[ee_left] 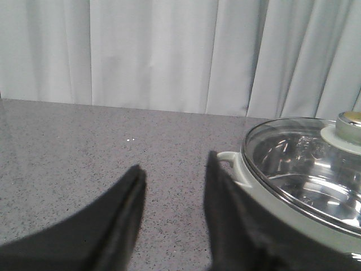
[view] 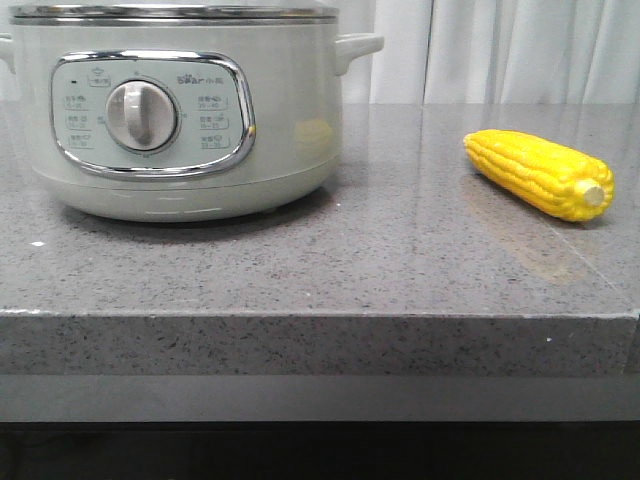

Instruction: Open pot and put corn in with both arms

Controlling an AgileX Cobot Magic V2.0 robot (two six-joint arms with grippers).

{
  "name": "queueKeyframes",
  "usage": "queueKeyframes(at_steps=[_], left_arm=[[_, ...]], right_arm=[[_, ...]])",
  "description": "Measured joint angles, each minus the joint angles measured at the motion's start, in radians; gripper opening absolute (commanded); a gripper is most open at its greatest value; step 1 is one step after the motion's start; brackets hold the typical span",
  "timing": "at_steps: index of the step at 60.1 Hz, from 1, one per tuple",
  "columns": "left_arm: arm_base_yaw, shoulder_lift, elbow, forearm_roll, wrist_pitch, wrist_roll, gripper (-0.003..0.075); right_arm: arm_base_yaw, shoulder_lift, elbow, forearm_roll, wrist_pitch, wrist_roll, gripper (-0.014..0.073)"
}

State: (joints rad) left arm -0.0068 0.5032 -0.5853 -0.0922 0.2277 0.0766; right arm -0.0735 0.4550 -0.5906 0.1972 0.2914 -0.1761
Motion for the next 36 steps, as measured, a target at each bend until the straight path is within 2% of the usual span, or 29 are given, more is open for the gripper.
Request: queueKeyframes(at_steps=[3,5,9,13,25,36], left_arm=[[0.0,0.0,0.0,0.0,0.002,0.0,0.0606],[0.0,0.0,0.0,0.0,0.004,0.0,0.0632],[0.0,0.0,0.0,0.0,0.005,0.0,0.0634],[0.0,0.0,0.0,0.0,0.005,-0.001,0.0628],[0.0,0.019,-0.02,-0.049,0.037,-0.002,0.0628],[-0.065,0.175,-0.181,-0.053,0.149,0.005,0.0628]], right_arm=[[0.0,0.0,0.0,0.0,0.0,0.0,0.0283],[0.0,0.0,0.0,0.0,0.0,0.0,0.0352],[0.0,0.0,0.0,0.0,0.0,0.0,0.047],[0.0,0.0,0.0,0.0,0.0,0.0,0.0538],[0.0,0.0,0.0,0.0,0.0,0.0,0.0545],[0.0,0.0,0.0,0.0,0.0,0.0,0.0545]])
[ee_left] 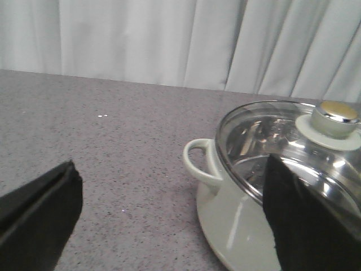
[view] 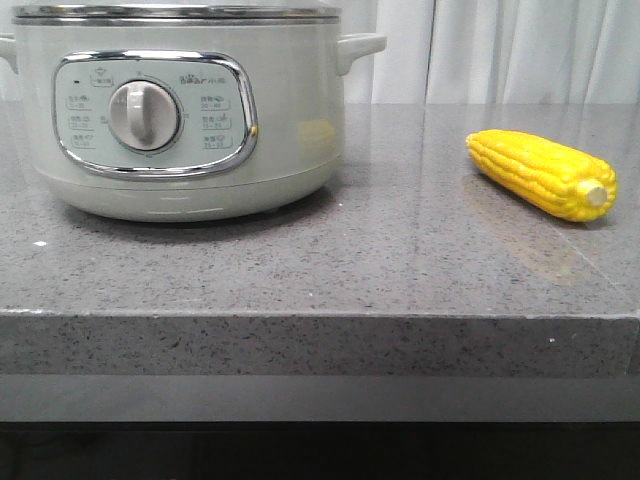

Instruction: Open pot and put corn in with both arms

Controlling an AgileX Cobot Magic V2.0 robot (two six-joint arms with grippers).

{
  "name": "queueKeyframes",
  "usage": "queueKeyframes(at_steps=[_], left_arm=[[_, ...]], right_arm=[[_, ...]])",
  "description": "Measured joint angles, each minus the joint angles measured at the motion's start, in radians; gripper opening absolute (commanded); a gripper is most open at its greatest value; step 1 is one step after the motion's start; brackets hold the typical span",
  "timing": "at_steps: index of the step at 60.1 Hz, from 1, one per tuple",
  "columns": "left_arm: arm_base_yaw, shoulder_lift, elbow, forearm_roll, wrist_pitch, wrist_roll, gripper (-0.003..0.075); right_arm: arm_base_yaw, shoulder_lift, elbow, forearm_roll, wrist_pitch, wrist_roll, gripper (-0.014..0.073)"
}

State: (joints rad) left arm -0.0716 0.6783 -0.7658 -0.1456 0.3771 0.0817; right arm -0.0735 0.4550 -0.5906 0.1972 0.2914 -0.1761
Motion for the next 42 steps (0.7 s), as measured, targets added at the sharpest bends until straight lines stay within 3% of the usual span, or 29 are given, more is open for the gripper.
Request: queueKeyframes(at_steps=[23,42], left_arm=[[-0.29,0.494,-0.491,0.0,0.219,0.029,0.0628],[-0.336,0.864,-0.918,-0.002,0.511,0.033,0.0628]], right_arm=[[0.002,0.0,0.0,0.0,0.0,0.0,0.0545],[0.002,0.0,0.0,0.0,0.002,0.0,0.0545]])
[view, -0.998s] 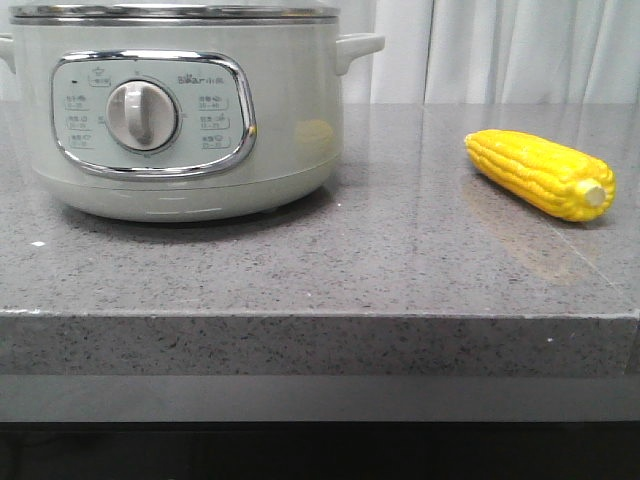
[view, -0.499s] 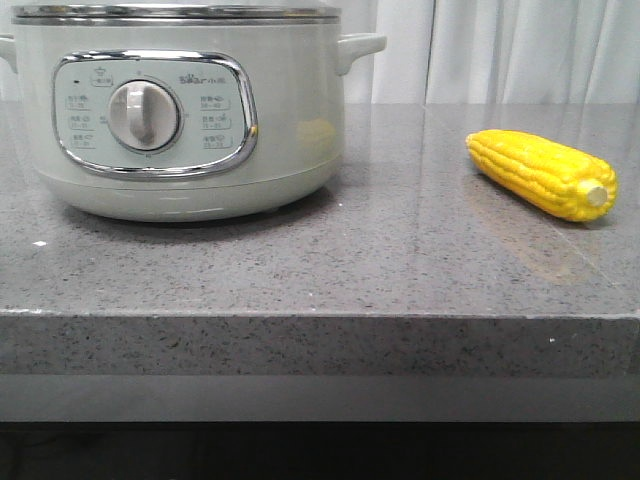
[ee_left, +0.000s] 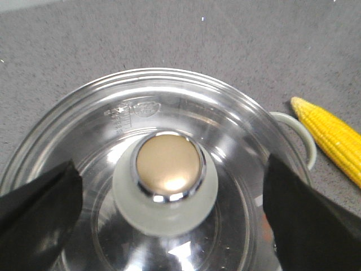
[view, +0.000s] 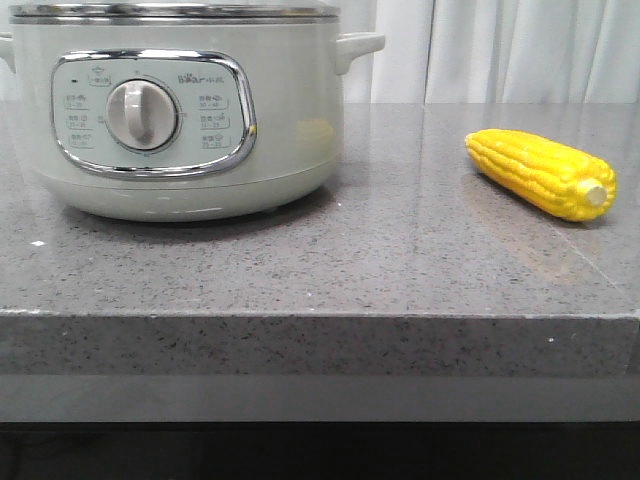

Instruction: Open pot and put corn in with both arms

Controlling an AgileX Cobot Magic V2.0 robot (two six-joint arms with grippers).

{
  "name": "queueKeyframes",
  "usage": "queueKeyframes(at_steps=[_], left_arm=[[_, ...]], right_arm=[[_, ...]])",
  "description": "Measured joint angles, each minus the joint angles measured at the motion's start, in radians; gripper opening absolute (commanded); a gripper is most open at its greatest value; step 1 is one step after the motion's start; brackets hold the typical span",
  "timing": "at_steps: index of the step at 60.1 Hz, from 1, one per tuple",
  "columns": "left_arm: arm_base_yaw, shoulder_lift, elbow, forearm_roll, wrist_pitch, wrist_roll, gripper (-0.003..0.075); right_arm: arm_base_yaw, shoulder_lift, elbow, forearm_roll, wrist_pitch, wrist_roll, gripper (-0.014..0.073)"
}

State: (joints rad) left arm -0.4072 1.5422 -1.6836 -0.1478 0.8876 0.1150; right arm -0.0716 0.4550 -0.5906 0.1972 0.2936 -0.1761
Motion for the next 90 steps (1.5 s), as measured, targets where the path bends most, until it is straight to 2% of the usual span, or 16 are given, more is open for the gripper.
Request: queueKeyframes(at_steps=[15,27,43,54,60,80,90], left_arm=[[0.0,0.108,-0.088,0.0,0.059,0.0,0.0614],[0.0,0.122,-0.091,0.0,0.076,0.0,0.0468],[0.0,0.124,-0.091,0.0,0.08,0.0,0.0381],[0.0,0.124,-0.091,-0.002,0.084,0.0,0.026],[0.0,0.124,-0.091,-0.002,0.084,0.0,0.0222],[0.0,0.123,-0.112,0.004,0.104,0.0,0.022],[0.0,0.059,-0.114,0.004,0.104,0.0,0.022]], right_arm=[[0.0,0.0,0.0,0.0,0.0,0.0,0.0545],[0.0,0.0,0.0,0.0,0.002,0.0,0.0545],[0.0,0.0,0.0,0.0,0.004,0.0,0.0545],[0.0,0.0,0.0,0.0,0.004,0.0,0.0545],[0.0,0.0,0.0,0.0,0.004,0.0,0.0545],[0.0,0.0,0.0,0.0,0.004,0.0,0.0545],[0.0,0.0,0.0,0.0,0.004,0.0,0.0545]])
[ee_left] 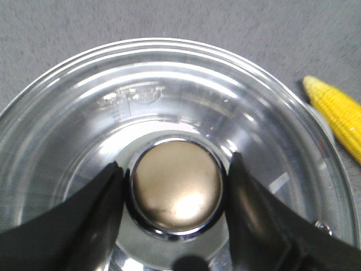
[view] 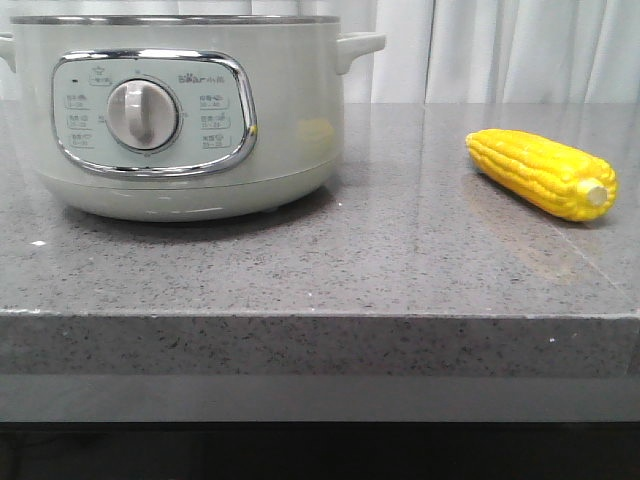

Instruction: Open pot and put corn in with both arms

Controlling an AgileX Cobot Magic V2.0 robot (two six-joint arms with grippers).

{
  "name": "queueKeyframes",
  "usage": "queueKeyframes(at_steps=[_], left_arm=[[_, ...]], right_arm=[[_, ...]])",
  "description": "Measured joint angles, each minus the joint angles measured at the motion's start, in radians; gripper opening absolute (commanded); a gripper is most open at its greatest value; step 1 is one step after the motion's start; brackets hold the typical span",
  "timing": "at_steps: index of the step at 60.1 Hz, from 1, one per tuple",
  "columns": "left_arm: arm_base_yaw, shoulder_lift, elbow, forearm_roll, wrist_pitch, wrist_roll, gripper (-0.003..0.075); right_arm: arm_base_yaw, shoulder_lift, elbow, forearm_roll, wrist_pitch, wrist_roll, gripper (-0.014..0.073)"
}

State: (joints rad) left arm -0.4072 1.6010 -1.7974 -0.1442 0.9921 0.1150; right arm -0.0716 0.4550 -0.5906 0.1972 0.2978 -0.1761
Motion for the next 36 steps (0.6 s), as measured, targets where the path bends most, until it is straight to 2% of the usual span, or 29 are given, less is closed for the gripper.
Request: queueKeyframes(at_steps=[9,15,36], left_arm=[[0.0,-0.094,0.021,0.0,0.0,0.006,0.022],[0.0,-0.166,0.096,0.0,-0.016,0.01,0.0219],[0.0,-0.532,0.559,-0.002,-0.112,0.012,0.0219]], right_arm=[[0.0,0.0,0.0,0.0,0.0,0.0,0.0545],[0.0,0.0,0.0,0.0,0.0,0.0,0.0545],[0.0,0.0,0.0,0.0,0.0,0.0,0.0545]])
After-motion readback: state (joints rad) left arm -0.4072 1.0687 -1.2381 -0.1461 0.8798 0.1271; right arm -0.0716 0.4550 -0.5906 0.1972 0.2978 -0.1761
